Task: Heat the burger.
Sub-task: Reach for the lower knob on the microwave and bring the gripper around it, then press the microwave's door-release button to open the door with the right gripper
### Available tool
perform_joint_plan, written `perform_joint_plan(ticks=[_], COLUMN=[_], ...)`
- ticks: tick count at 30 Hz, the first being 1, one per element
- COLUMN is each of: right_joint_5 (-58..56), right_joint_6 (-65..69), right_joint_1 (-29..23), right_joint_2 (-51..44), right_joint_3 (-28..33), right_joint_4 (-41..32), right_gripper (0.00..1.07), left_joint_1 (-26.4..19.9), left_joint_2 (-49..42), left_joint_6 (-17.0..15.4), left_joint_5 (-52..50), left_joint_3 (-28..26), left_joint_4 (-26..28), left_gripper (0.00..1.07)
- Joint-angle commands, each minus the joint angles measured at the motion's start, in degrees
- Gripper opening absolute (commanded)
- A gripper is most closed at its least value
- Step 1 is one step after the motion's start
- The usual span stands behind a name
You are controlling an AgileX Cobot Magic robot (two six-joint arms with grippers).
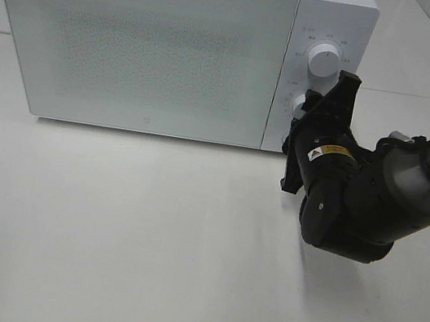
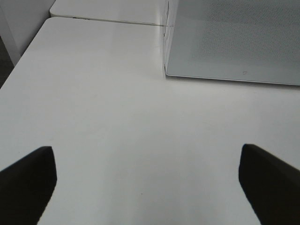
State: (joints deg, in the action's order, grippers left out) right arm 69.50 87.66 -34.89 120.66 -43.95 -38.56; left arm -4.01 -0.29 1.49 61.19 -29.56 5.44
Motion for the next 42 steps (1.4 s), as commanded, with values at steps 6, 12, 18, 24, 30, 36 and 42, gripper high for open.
perform_joint_plan(ticks=[6, 12, 18, 24, 30, 36, 42], right_joint_5=[10.08, 8.71, 2.18, -3.04, -22.69, -45.09, -68.87], right_joint_6=[-1.60, -3.72, -8.54, -18.05, -44.81, -68.35, -88.58], right_joint_1=[-0.63, -0.63, -0.63, -0.57, -0.46, 3.38, 7.45], right_joint_2=[-0.74, -2.98, -8.19, -12.61, -21.08, -28.42, -33.98], right_joint_3=[-1.09, 2.12, 8.82, 12.15, 12.61, 10.66, 5.67], right_joint_4=[1.72, 1.78, 7.10, 11.52, 15.70, 15.64, 15.64], right_gripper=[0.68, 0.73, 0.73, 0.73, 0.73, 0.73, 0.72], left_joint_1=[-0.06, -0.06, -0.06, -0.06, -0.06, -0.06, -0.06], left_joint_2=[-1.09, -1.09, -1.09, -1.09, -1.09, -1.09, -1.09], left_joint_6=[0.06, 0.06, 0.06, 0.06, 0.06, 0.06, 0.06], left_joint_5=[0.11, 0.11, 0.11, 0.11, 0.11, 0.11, 0.11], left_joint_3=[0.00, 0.00, 0.00, 0.00, 0.00, 0.00, 0.00], left_joint_4=[0.23, 0.23, 0.23, 0.23, 0.23, 0.23, 0.23], left_gripper=[0.98, 0.98, 0.98, 0.98, 0.98, 0.98, 0.98])
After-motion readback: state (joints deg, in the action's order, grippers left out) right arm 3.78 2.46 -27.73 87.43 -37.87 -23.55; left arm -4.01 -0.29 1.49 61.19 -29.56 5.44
